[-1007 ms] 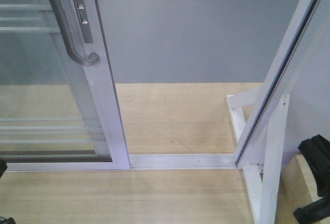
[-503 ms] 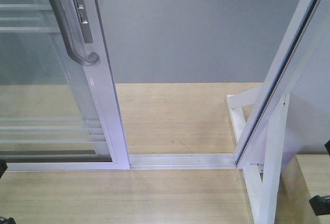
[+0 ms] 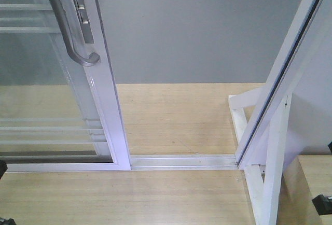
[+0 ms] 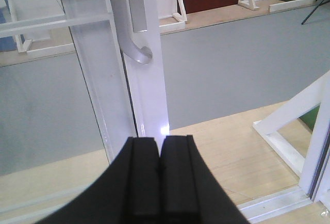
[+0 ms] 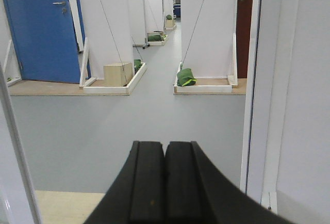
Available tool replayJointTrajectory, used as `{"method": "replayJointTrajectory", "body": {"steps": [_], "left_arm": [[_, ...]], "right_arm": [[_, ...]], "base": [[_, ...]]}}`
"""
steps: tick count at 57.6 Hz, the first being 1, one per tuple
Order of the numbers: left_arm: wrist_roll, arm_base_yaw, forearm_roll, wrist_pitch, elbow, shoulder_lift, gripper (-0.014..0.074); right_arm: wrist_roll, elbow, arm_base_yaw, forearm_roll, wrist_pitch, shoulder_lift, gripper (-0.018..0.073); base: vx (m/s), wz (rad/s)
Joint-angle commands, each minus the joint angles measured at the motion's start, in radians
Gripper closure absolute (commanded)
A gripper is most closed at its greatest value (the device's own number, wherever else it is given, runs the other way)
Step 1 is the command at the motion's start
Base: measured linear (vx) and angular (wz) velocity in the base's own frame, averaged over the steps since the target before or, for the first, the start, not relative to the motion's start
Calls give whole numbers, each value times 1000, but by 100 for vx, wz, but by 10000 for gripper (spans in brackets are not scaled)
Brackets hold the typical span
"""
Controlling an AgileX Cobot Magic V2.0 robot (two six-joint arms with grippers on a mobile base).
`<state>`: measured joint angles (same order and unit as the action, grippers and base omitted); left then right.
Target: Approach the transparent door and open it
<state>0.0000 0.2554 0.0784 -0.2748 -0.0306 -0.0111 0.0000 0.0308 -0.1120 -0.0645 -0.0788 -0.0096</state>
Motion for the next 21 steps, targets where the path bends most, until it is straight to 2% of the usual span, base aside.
{"method": "replayJointTrajectory", "body": {"steps": [1, 21], "left_arm": [[-8, 4, -6, 77, -10, -15, 594], [-8, 4, -6, 77, -10, -15, 594]], "right_arm": [[0, 3, 5, 1, 79, -15, 564], [0, 3, 5, 1, 79, -15, 564]], "base": [[0, 0], [0, 0]]}}
